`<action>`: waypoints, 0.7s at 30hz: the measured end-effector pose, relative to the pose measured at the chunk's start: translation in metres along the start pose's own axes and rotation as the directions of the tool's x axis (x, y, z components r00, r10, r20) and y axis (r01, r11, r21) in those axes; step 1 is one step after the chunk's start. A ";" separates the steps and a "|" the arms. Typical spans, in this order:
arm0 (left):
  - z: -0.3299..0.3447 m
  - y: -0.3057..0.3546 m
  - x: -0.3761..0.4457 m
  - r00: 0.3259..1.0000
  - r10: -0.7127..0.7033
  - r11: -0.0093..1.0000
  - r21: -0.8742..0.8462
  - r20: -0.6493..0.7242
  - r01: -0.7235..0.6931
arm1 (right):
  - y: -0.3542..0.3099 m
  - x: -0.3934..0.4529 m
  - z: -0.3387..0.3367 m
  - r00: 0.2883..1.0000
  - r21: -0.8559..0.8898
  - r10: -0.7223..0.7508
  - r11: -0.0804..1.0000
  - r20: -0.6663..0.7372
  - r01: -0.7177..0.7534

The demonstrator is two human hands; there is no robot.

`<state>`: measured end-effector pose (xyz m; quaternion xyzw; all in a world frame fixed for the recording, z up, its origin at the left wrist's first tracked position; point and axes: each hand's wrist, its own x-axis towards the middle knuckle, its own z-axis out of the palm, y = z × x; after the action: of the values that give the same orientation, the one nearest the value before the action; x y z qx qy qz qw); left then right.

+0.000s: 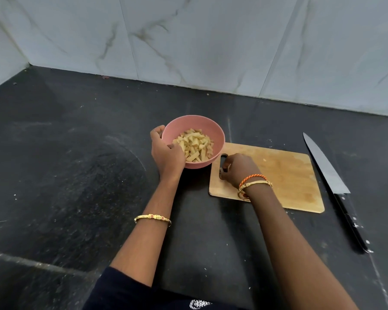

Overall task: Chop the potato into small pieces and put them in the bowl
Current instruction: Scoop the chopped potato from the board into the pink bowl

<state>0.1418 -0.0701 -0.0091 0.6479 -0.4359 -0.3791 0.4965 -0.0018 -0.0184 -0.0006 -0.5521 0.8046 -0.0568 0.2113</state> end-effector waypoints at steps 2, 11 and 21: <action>-0.002 0.000 -0.001 1.000 0.013 1.000 0.005 0.011 -0.013 | -0.003 -0.002 0.004 0.997 -0.063 -0.012 0.998 -0.074 0.008; -0.002 -0.001 0.001 1.000 0.008 1.000 -0.005 0.013 -0.008 | -0.007 0.004 0.010 0.987 -0.060 -0.024 0.998 -0.161 0.014; -0.002 0.000 0.001 1.000 -0.007 1.000 -0.004 0.009 0.007 | -0.002 0.006 -0.002 0.993 -0.002 -0.094 0.996 -0.077 0.094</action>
<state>0.1434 -0.0702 -0.0089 0.6468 -0.4350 -0.3848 0.4943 -0.0026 -0.0254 0.0004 -0.5867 0.7851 -0.0888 0.1777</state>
